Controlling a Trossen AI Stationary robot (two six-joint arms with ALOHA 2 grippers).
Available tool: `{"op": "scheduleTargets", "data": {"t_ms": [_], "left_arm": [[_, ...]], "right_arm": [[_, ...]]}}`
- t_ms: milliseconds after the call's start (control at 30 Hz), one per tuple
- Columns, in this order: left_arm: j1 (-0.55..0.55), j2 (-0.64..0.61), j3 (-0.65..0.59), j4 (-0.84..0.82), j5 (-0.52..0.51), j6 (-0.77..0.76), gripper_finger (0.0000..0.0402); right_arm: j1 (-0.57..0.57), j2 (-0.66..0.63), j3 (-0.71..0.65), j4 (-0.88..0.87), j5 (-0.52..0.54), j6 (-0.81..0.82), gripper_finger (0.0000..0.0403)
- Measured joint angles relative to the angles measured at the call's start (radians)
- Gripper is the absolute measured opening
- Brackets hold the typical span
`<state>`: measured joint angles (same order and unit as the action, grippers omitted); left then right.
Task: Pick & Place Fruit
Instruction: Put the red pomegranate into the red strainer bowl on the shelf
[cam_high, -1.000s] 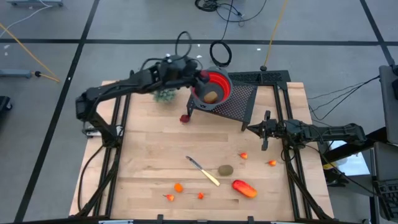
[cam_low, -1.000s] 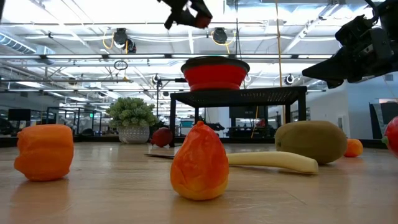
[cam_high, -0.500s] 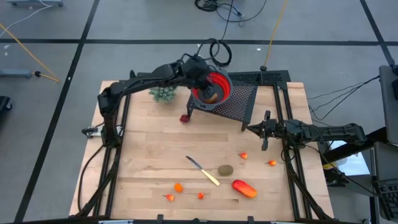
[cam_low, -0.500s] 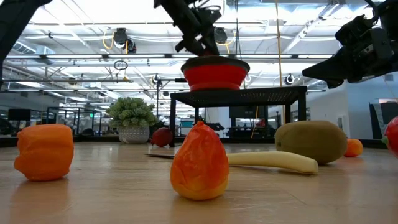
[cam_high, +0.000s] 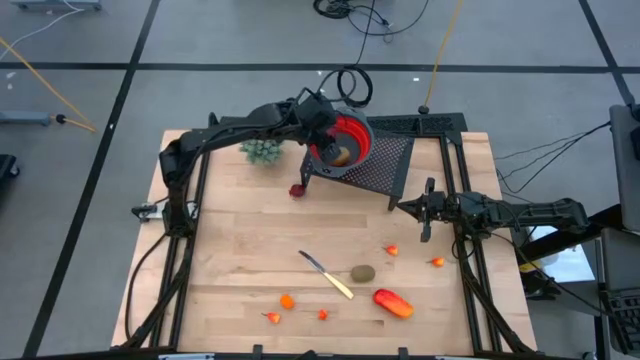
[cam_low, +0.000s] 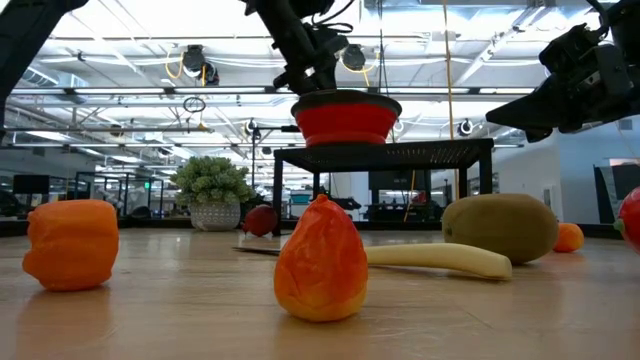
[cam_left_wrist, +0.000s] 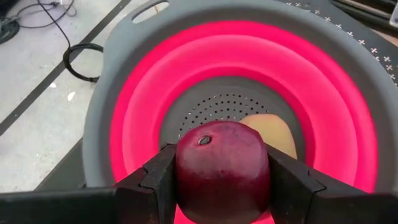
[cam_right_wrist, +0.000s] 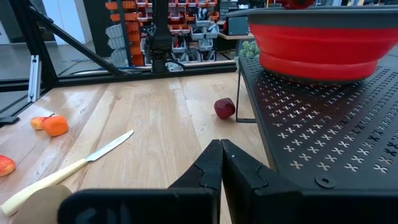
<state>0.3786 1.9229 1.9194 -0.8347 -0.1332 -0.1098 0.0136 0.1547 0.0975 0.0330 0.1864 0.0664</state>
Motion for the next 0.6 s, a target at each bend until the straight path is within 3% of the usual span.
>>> {"op": "scheduleTargets", "data": {"t_ms": [600], "left_arm": [[0.014, 0.057, -0.001, 0.001, 0.004, 0.032, 0.0185]], "right_arm": [[0.0, 0.0, 0.0, 0.0, -0.001, 0.0, 0.0]]}}
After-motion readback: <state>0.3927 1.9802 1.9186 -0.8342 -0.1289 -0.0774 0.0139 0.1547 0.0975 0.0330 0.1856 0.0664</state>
